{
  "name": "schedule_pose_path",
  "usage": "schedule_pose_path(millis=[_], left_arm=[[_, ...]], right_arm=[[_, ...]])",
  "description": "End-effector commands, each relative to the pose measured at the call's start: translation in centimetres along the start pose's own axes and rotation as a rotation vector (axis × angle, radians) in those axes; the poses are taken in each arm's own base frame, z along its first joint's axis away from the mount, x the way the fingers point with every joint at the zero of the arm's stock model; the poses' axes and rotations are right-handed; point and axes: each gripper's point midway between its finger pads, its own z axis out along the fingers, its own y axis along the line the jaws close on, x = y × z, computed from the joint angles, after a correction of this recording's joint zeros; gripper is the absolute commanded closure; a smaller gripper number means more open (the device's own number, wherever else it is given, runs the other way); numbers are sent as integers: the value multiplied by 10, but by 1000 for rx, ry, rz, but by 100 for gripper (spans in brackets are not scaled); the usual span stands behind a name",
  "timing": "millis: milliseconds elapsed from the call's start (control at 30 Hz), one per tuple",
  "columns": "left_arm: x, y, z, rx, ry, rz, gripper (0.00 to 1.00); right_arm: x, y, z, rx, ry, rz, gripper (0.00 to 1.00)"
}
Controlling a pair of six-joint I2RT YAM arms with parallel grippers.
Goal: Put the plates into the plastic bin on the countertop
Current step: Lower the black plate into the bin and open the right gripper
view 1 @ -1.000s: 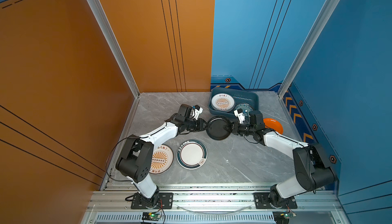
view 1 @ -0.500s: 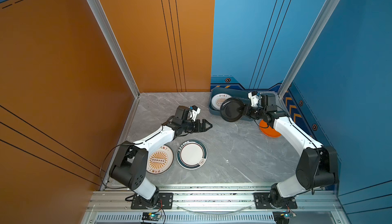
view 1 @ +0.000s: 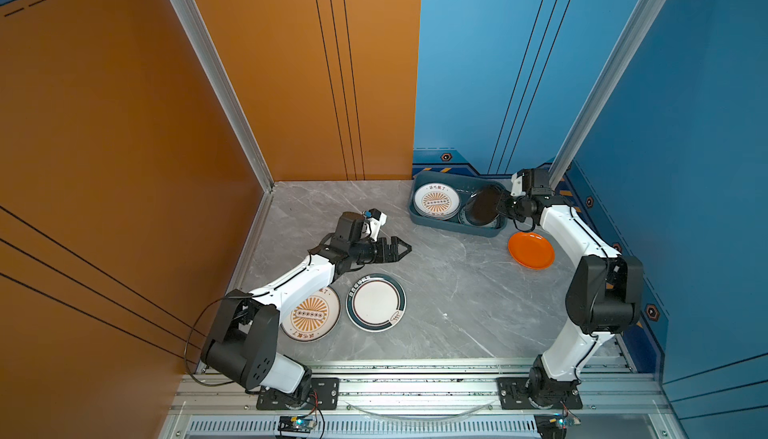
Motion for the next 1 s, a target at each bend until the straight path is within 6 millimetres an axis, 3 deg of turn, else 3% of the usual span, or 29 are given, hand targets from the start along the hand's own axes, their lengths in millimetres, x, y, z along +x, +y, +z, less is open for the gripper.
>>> schedule_pose_path(millis=[0, 367, 600, 967], left_arm=[[-4, 3, -6, -10, -27, 6, 2], [-4, 7, -7, -20, -26, 1, 2], [-5, 9, -4, -17, -21, -7, 2], [-5, 11, -1, -18, -12, -21, 2]], right_arm=[[-10, -11, 11, 25, 9, 34, 100], [-1, -26, 51, 15, 75, 101, 100], [8, -37, 60, 32, 107, 119, 99], [14, -46, 65, 53, 137, 133, 87]])
